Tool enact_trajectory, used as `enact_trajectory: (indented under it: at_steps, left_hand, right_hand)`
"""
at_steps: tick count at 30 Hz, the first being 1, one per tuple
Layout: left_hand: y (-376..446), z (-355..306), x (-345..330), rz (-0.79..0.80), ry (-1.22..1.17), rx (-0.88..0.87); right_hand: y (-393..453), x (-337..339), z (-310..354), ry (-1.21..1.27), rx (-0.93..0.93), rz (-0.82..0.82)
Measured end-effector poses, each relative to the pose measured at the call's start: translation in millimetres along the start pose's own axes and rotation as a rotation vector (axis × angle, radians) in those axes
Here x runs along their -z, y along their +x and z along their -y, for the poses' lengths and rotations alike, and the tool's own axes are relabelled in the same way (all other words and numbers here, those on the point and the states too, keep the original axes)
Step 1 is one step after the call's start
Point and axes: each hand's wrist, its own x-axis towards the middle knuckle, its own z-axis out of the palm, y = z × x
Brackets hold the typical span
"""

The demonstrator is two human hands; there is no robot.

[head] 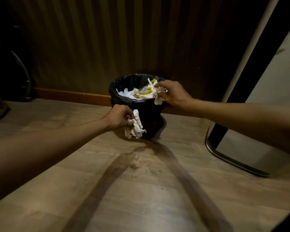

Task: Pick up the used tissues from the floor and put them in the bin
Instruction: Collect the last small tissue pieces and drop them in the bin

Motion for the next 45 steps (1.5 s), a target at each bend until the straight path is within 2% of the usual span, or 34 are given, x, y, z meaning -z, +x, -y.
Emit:
enact_trajectory:
  at_steps: [9,18,26,31,36,40,42,45]
  left_hand:
    - [-5,-1,25,-0.128,-0.028,0.106]
    - [15,2,57,-0.35,-0.171,0.273]
    - [65,1,63,-0.583,-0.251,0.361]
    - [109,-19,49,-0.694,-0.338,0.42]
    - [149,-16,33,-0.618,-0.37,0.458]
    - [153,-19,26,-0.315,-0.415,0.463]
    - [147,-17,29,-0.254,-0.336,0.408]
    - [124,-10,29,-0.291,-0.131,0.293]
  right_hand:
    - [67,-21,21,0.056,-0.305,-0.119]
    - [74,-17,11,0.188,-0.415,-0.07]
    - [8,-6,-31,-0.031,-0.323,-0.154]
    - [-17,8,-44,-0.131,-0.293,-0.123]
    - [-31,3,-47,-0.182,-0.217,-0.014]
    - [-38,-6,-46,-0.174,-0.154,0.08]
    - [-43,-9,-44,-0.176,-0.129,0.115]
    - [-55,-16,-46,-0.174,-0.081,0.18]
